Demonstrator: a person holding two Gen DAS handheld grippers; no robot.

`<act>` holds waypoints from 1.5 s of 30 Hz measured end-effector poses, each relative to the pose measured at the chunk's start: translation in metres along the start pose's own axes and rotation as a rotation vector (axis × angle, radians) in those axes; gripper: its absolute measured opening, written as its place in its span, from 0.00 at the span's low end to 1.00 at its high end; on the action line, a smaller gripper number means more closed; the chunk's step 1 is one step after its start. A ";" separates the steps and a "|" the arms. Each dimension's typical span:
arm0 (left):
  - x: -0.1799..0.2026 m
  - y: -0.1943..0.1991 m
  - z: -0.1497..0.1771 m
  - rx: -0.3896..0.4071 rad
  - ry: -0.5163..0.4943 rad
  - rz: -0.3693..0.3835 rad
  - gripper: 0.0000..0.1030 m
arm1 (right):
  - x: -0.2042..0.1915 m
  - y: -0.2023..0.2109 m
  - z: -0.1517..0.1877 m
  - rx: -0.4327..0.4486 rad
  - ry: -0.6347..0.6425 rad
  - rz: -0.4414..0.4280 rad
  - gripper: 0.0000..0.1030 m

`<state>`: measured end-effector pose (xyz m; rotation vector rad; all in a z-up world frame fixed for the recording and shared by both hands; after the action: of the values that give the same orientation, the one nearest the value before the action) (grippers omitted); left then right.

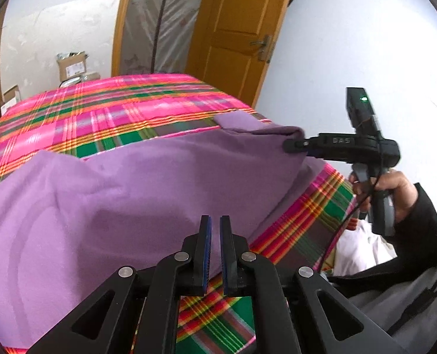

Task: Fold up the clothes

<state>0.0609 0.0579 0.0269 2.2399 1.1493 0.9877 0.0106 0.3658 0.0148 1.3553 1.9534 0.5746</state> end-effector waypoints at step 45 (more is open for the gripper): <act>-0.033 -0.001 -0.014 0.043 0.157 -0.084 0.11 | -0.018 -0.004 -0.025 0.058 0.078 -0.132 0.20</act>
<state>0.0367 0.0325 0.0218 2.1596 1.3318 1.1307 -0.0059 0.3482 0.0339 1.2441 2.1197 0.5179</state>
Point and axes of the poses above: each gripper's, at about its wrist camera, not at the fingertips, and y roughly against the way its jaws point, x to its right, z to its underside, the point moved 1 cm from there along -y, roughly the way its jaws point, and after that the axes turned 14 degrees about y, right-handed, at the moved point
